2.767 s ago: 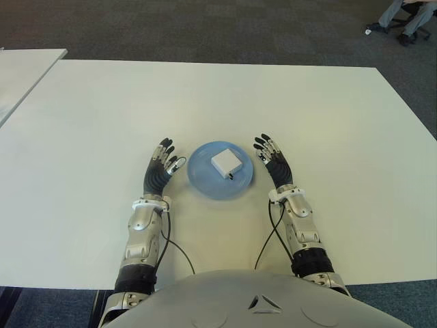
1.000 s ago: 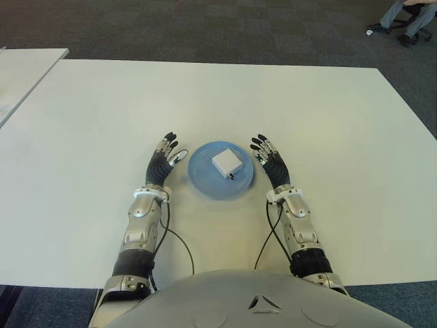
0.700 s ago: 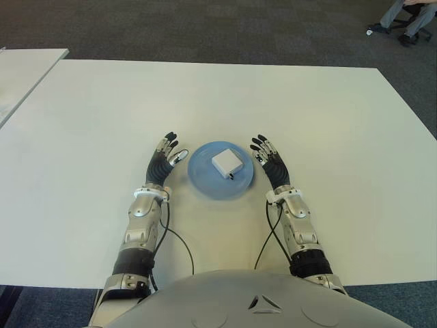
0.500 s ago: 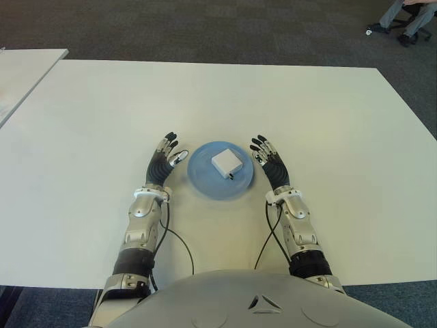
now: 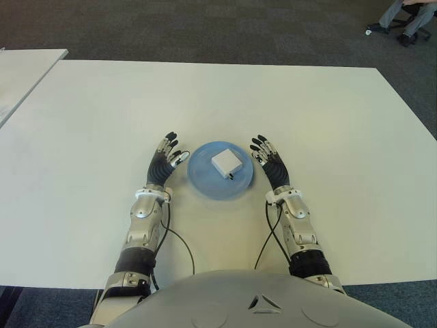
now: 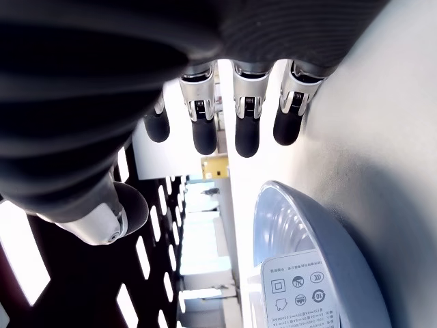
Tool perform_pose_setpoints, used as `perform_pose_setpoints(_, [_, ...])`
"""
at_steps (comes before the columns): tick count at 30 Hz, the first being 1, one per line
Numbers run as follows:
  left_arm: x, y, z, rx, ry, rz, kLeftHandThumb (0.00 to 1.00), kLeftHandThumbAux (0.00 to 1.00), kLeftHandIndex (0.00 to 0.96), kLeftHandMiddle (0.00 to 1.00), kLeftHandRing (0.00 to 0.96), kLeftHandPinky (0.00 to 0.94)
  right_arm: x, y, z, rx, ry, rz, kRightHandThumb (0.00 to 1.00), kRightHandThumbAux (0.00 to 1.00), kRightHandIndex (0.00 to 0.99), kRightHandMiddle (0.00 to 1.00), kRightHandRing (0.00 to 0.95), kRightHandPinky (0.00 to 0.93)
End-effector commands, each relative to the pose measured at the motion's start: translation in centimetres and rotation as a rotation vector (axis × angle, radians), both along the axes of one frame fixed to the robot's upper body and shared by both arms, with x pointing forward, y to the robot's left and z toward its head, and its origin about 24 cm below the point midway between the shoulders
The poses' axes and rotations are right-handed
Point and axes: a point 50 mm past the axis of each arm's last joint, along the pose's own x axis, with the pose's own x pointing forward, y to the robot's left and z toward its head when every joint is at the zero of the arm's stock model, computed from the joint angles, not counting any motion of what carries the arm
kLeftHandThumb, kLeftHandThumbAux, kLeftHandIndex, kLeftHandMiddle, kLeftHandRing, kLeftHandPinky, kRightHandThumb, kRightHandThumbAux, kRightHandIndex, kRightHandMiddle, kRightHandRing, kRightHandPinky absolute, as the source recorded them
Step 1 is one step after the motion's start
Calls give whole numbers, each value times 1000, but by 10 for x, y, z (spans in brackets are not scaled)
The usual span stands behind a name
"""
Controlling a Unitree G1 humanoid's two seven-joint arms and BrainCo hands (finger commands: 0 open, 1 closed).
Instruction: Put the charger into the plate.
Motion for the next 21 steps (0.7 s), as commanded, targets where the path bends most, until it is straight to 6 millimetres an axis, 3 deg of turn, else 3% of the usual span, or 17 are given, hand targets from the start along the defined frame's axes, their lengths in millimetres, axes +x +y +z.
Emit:
perform_pose_setpoints(1, [-22, 0, -30, 15, 176, 17, 0, 583, 9, 54, 42, 44, -5, -2, -11, 1, 62, -3, 0, 576, 27, 126, 107, 72])
perform_pose_setpoints(21, [-23, -1, -32, 33, 180, 15, 0, 573, 9, 52, 37, 40, -4, -2, -12, 2, 67, -4, 0, 571, 33, 121, 104, 67])
